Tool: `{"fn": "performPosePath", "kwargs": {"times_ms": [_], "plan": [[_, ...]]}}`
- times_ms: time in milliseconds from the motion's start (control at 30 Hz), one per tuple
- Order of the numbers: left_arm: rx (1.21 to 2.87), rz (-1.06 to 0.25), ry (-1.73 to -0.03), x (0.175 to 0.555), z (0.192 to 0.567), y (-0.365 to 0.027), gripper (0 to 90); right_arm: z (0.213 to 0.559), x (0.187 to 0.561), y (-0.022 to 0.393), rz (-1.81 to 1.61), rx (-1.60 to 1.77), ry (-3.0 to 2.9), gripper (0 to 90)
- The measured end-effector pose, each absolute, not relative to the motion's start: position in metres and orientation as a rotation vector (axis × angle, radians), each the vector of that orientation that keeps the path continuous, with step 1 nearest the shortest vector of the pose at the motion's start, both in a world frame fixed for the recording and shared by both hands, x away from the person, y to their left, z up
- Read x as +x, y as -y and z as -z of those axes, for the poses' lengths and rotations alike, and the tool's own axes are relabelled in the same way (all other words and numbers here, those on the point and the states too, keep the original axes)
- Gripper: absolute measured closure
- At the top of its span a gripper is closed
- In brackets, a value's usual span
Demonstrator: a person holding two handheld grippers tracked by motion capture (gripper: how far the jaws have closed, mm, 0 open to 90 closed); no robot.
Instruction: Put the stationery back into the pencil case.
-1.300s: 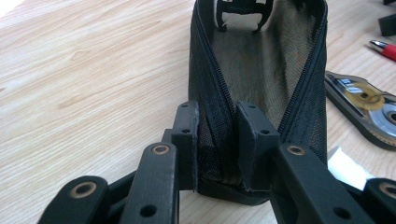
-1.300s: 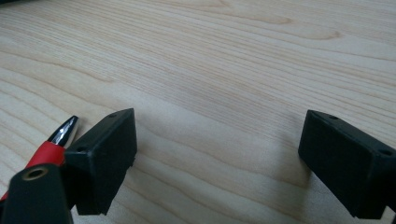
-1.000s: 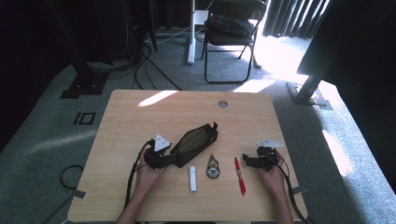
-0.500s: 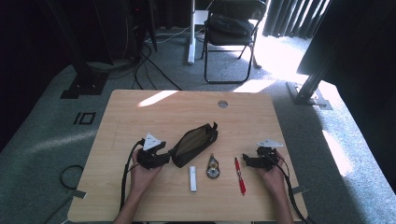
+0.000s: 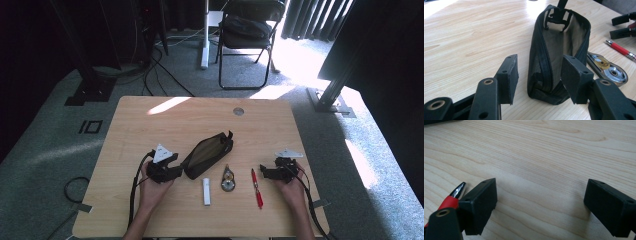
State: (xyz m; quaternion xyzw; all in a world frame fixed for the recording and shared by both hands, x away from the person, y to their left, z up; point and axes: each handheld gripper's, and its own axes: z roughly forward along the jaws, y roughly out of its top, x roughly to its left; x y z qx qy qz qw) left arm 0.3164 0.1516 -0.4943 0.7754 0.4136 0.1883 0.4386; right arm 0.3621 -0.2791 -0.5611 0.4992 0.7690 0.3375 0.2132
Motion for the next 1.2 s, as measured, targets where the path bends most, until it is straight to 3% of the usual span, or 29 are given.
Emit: {"fn": "performPosePath", "kwargs": {"times_ms": [533,1200], "plan": [[1.924,-0.463,-0.972,0.304,0.487,-0.139,42.3,0.561,0.362,0.279,-0.937,1.385,-2.135,11.2],[1.967,-0.471,-0.953,0.288,0.485,-0.119,43.3,0.561,0.362,0.279,-0.938,1.384,-2.136,11.3]]}}
